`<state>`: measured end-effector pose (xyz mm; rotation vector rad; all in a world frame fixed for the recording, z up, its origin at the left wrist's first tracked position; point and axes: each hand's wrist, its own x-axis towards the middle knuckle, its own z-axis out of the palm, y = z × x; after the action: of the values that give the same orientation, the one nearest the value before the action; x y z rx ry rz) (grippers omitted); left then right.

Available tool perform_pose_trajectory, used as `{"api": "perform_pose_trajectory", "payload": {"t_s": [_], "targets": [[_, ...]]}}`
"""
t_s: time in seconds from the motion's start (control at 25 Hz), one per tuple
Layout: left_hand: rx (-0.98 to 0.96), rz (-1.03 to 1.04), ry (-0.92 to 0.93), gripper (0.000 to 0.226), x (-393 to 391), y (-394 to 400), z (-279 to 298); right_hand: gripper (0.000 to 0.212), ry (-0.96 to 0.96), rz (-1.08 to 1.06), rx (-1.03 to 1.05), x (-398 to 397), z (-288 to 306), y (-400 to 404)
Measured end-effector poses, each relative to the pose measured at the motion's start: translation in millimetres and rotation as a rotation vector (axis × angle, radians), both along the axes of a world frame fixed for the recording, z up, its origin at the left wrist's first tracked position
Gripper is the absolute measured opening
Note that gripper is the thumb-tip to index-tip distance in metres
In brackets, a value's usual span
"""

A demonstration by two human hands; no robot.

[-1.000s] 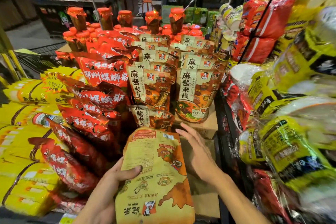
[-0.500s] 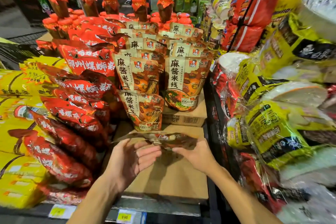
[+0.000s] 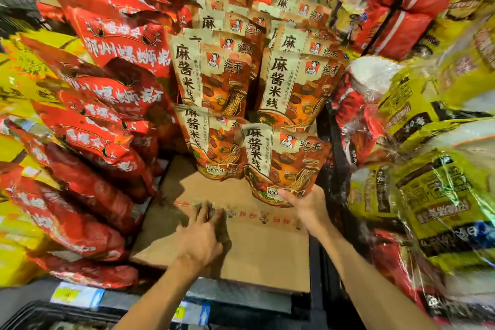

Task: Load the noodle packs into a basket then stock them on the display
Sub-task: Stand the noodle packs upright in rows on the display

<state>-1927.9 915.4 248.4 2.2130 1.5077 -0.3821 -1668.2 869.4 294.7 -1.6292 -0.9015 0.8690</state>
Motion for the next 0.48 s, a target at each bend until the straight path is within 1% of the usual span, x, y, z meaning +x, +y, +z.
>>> {"api": "perform_pose_trajectory", "payload": {"t_s": [0.24, 0.4, 0.48], "targets": [[0.021, -0.030, -0.018, 0.071, -5.2, -5.0, -6.9, 0.041, 0.000, 0.029, 0.015, 9.3, -15.9, 22.4], [-0.018, -0.049, 0.004, 0.070, -4.7, -2.4, -2.6, 0.048, 0.159, -0.006, 0.021, 22.4, -28.1, 23.5], [-0.031, -0.064, 0.012, 0.071, -5.2, -3.2, -2.2, 0.050, 0.208, -0.025, 0.008, 29.8, -31.2, 19.9]]}}
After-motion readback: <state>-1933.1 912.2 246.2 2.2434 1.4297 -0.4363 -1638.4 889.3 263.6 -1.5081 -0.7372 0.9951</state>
